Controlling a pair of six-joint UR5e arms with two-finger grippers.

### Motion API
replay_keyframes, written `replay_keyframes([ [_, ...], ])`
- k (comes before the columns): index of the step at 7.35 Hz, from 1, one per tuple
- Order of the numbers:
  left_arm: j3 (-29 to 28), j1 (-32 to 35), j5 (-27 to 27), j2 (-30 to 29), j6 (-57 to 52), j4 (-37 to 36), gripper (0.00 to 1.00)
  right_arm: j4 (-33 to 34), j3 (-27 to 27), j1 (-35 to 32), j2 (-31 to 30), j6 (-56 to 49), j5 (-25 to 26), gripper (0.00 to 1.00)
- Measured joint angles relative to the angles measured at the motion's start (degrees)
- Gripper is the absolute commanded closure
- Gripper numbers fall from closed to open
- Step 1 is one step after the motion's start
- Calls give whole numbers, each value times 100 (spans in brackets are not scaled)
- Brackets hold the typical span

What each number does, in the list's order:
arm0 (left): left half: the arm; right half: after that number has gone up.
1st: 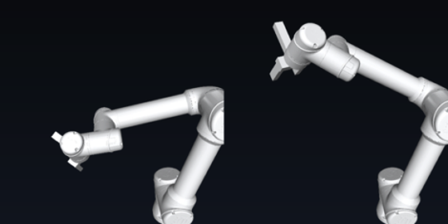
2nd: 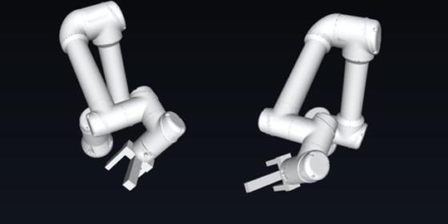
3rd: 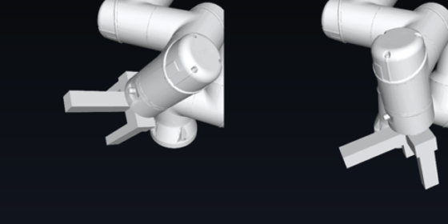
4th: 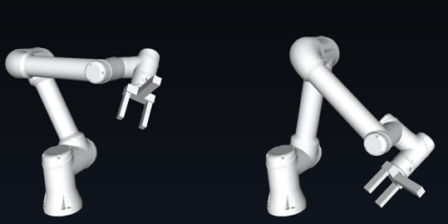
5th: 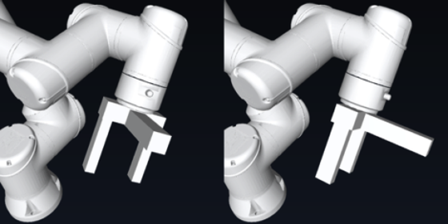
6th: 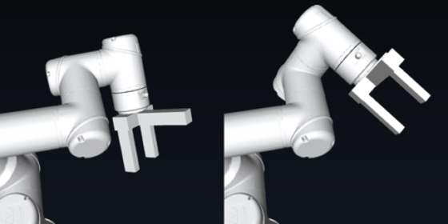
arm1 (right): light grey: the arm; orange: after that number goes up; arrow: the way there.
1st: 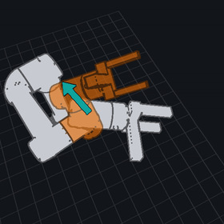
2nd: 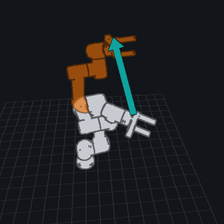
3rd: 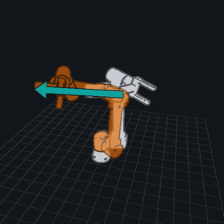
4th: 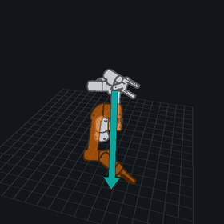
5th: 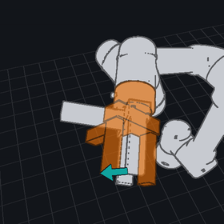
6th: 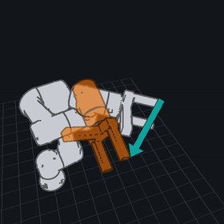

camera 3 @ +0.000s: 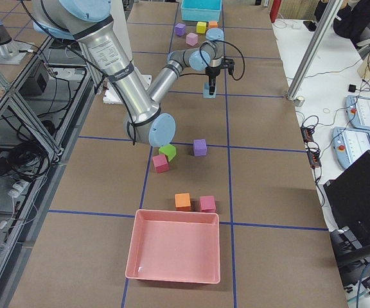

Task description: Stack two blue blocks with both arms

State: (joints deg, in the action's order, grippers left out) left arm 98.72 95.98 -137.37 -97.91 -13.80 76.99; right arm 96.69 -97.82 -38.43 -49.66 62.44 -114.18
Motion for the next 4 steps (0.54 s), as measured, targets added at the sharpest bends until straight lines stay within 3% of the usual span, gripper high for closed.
replay_keyframes([
  [2, -13, 0, 0, 4, 0, 0, 2, -238, 664, 384, 514, 228, 289, 45],
  [4, -41, 0, 0, 8, 0, 0, 2, -969, 1533, 655, 887, 495, 533, 45],
])
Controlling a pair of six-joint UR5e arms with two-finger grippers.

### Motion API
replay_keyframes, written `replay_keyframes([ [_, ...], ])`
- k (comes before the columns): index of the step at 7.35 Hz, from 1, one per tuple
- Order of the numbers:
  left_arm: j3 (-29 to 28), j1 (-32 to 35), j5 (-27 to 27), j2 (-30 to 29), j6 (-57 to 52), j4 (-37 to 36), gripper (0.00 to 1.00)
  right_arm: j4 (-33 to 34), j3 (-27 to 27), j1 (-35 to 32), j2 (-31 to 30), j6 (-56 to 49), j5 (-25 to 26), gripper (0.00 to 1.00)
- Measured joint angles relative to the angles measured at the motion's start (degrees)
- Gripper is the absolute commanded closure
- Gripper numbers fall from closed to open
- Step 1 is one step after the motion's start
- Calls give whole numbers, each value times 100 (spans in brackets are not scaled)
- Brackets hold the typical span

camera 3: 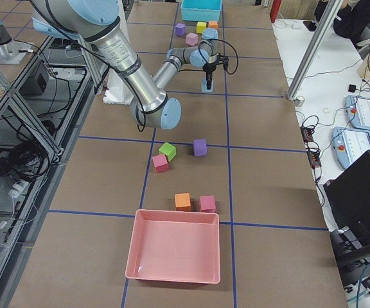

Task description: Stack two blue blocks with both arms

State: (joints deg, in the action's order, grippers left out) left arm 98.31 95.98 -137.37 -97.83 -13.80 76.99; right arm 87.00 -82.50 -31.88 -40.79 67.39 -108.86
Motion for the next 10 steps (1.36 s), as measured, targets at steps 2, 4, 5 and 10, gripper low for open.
replay_keyframes([
  [2, -18, 0, 0, -4, 0, 0, 2, -237, 316, 123, 149, 124, 151, 45],
  [4, -20, 0, 0, -6, 0, 0, 2, -287, 499, 154, 214, 158, 222, 43],
  [5, -18, 0, 0, -3, 0, 0, 2, -303, 563, 165, 224, 181, 268, 43],
  [10, 2, 0, 0, 1, 0, 0, 2, -340, 654, 243, 232, 253, 431, 0],
])
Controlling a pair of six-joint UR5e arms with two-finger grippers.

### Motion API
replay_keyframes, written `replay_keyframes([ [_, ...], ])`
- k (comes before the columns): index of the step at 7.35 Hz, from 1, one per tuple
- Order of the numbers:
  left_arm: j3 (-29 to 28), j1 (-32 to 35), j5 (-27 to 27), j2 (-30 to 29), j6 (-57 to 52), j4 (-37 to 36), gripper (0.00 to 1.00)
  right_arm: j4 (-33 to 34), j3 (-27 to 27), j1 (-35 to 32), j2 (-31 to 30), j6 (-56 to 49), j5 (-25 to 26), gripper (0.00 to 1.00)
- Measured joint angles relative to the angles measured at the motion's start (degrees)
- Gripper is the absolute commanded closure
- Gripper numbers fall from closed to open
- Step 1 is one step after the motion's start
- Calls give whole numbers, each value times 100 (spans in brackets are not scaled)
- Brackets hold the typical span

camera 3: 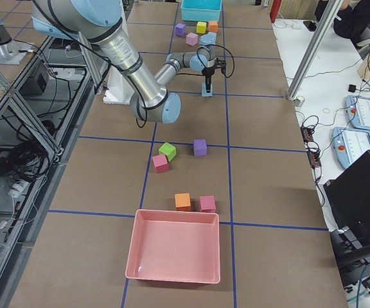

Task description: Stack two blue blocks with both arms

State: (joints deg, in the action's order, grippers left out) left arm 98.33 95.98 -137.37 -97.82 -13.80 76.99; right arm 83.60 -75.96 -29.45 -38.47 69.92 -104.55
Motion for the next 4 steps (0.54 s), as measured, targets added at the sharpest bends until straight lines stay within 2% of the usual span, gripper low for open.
replay_keyframes([
  [4, 22, -20, 0, -69, 162, -34, 2, -6, -61, -19, 36, 101, 122, 0],
])
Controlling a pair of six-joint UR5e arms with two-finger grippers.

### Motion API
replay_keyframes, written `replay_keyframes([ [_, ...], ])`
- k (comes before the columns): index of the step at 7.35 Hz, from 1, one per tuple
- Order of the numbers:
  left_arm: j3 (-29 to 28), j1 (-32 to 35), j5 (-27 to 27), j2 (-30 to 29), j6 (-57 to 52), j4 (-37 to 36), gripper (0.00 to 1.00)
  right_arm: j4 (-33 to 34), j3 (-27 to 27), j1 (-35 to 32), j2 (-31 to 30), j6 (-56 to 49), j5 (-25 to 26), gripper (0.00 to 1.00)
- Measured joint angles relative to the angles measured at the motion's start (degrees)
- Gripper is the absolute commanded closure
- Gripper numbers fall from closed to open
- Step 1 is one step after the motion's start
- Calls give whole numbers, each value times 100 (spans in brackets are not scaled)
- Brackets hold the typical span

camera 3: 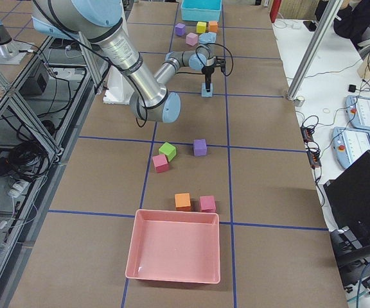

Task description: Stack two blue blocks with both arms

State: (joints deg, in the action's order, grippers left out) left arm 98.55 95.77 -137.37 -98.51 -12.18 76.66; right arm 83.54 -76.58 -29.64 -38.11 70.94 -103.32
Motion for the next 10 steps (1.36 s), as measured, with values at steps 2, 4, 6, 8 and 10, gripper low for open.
replay_keyframes([
  [2, -22, -206, -2, -295, 537, -18, 2, 49, -120, -675, -78, -533, -545, 0],
  [4, -43, -685, 0, -503, 889, 24, 2, 193, -426, -1963, -584, -1729, -1708, 0],
  [6, -149, -1266, 13, -756, 1200, 64, 2, 911, -950, -3283, -1230, -3369, -2494, 0],
  [8, -606, -1752, 27, -1102, 1402, 340, 2, 1880, -1240, -4365, -1544, -4947, -2706, 0],
  [10, -1032, -2012, 43, -1146, 1784, 1100, 2, 2188, -1214, -5155, -1900, -6102, -2795, 0],
])
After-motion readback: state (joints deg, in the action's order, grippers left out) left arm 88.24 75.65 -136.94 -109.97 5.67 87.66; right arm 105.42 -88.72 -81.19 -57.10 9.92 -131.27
